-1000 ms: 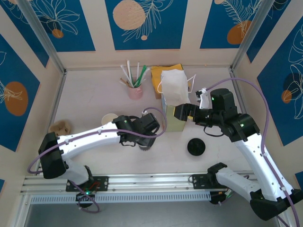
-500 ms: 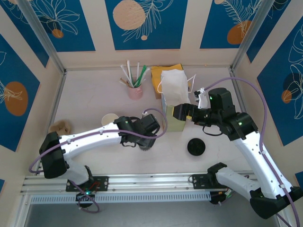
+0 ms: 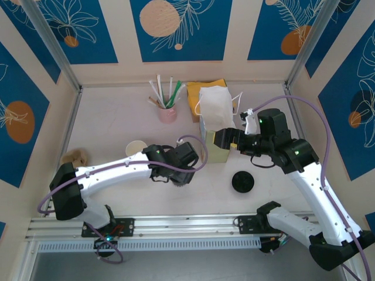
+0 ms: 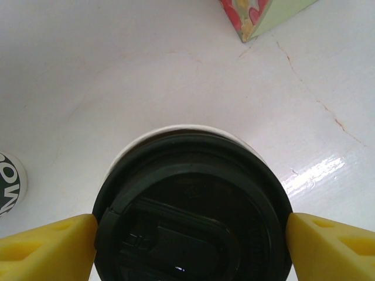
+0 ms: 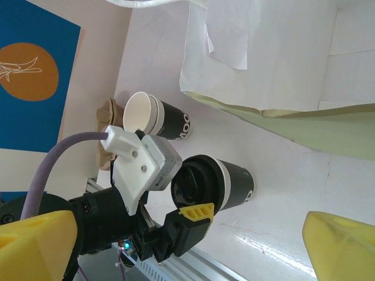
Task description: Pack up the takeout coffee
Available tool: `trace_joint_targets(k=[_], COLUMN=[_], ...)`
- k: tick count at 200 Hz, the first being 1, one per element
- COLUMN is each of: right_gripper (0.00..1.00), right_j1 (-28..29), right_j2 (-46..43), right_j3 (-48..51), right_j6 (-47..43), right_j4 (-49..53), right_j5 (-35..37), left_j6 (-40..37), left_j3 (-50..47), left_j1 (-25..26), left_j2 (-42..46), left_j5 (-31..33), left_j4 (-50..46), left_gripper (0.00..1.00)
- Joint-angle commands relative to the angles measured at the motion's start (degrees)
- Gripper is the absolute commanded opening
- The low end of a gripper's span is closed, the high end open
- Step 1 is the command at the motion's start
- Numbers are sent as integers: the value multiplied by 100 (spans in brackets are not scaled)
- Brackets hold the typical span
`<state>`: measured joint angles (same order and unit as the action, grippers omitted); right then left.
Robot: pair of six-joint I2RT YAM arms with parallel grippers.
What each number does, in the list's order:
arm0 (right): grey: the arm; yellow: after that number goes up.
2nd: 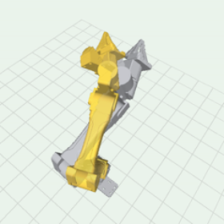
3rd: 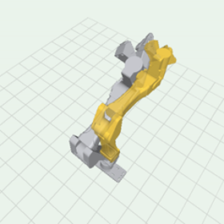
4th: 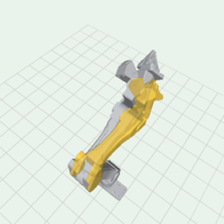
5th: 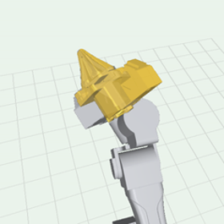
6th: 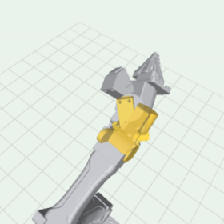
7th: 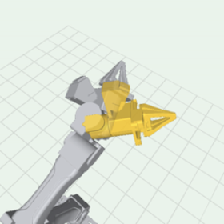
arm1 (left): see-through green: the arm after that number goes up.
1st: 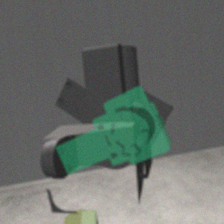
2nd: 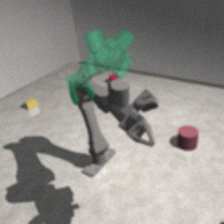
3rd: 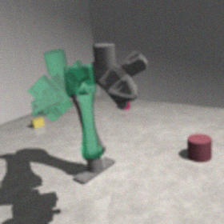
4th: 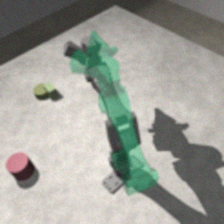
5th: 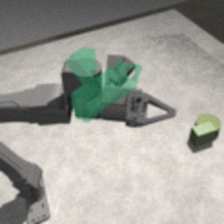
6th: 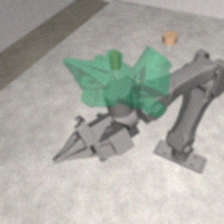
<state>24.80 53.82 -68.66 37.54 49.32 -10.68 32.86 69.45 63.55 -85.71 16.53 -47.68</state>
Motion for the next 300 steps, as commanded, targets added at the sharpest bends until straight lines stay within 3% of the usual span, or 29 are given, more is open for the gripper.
trace_joint_targets(k=[1,90,109,166,229,300], right_gripper=[99,99,99,100,83,60], right_j1=[34,59,185,1238,2371,2758], right_j2=[30,58,61,301,987,1738], right_j3=[-129,-226,-227,-156,12,553], right_j6=[-44,-10,78,243,630,843], right_j4=[14,166,258,314,5,-786], right_j5=[-30,53,379,1012,1528,1291], left_j6=[-9,36,107,473,1110,1863], left_j3=[-6,558,533,-60,-960,-2108], left_j1=[7,-191,-362,-1017,-1563,-1686], left_j2=[8,431,662,1440,2260,2733], left_j5=[-52,35,-105,-722,-1287,-2272], left_j4=[-28,-433,-392,-142,66,984], left_gripper=[83,92,94,100,100,72])
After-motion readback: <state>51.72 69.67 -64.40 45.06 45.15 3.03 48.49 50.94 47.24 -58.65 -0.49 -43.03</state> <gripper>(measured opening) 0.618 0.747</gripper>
